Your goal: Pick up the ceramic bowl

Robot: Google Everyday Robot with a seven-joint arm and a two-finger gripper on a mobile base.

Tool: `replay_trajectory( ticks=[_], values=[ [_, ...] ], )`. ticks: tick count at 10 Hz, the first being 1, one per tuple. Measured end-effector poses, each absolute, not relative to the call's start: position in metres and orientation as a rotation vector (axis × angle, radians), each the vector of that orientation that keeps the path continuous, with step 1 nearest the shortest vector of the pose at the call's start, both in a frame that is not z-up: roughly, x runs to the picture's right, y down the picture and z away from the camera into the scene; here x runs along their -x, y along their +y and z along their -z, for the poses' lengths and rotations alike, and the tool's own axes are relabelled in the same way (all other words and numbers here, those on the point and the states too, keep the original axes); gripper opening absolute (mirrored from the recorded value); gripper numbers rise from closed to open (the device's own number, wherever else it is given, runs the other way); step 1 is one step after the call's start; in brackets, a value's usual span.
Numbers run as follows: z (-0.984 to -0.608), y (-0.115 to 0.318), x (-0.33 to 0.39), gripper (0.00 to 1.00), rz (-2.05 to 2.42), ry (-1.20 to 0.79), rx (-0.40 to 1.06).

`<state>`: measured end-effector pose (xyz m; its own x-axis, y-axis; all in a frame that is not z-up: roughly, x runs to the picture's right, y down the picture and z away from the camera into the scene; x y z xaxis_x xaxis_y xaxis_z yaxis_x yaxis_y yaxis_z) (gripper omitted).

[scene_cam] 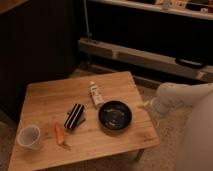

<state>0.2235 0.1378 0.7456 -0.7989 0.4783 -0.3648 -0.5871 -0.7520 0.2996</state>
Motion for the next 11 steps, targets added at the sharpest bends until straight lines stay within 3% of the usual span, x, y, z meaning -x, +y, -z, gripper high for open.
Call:
replay_trajectory(
  ticks=[3,6,11],
  values=[
    [-0.744,0.135,-0.224,0.76,-2.468,0.513,0.374],
    [-0.727,0.118,-0.226,0.76,-2.448,0.311,0.510],
    [-0.725,0.102,-0.212,0.76,-2.333,0.215,0.595]
  ],
)
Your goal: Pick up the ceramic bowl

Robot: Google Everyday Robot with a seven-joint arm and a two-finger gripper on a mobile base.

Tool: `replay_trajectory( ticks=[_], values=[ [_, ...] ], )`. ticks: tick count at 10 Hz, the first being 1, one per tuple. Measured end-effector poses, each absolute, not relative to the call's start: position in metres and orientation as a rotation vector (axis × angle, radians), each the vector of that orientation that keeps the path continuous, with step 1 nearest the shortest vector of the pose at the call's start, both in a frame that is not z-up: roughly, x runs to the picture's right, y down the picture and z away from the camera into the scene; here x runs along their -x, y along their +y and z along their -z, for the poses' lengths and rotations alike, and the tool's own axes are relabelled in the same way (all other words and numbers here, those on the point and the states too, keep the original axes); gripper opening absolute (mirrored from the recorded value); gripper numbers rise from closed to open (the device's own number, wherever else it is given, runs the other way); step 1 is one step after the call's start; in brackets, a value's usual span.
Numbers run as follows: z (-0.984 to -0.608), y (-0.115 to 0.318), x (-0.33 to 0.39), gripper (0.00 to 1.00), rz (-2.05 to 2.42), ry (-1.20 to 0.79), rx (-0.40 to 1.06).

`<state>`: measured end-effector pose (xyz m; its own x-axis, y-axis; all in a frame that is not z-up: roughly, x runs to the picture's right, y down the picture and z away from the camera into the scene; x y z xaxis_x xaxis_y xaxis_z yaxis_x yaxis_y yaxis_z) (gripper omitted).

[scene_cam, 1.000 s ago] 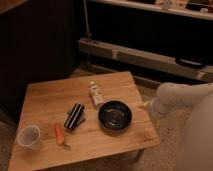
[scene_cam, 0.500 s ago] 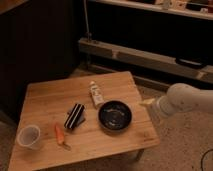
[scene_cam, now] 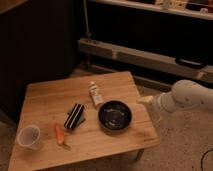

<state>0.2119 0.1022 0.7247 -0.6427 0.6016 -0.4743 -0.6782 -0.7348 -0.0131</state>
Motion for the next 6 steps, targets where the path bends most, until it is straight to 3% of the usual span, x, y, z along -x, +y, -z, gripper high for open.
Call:
replay_trajectory(
  ticks=[6],
  values=[
    [-0.729,0.100,-0.226,0.76,-2.319,0.080,0.690]
  ],
)
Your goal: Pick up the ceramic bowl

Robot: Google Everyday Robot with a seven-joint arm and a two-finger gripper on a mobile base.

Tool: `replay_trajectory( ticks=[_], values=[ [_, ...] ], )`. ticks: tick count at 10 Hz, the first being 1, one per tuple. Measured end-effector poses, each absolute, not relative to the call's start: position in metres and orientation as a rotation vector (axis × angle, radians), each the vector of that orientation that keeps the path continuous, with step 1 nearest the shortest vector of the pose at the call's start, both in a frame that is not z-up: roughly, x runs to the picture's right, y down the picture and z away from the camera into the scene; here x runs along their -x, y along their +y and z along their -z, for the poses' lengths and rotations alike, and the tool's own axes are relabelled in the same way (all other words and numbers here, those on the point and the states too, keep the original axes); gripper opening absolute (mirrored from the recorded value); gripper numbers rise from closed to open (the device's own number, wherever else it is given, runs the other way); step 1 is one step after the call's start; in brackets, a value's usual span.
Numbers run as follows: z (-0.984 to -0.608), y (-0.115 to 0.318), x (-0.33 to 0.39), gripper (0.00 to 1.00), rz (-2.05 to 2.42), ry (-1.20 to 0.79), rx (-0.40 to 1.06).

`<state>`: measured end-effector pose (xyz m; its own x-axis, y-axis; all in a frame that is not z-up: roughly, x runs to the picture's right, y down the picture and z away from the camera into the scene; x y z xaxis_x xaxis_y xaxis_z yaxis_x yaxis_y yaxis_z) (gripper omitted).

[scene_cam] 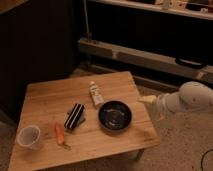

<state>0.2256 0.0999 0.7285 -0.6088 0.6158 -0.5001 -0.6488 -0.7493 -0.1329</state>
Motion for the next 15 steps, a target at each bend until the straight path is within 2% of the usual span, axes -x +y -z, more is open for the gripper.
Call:
replay_trajectory(
  ticks=[10,15],
  values=[
    [-0.732,0.105,-0.217,0.76,-2.242,-0.017,0.769],
    [-0.769,0.097,-0.156,0.76,-2.160,0.051,0.777]
  ],
)
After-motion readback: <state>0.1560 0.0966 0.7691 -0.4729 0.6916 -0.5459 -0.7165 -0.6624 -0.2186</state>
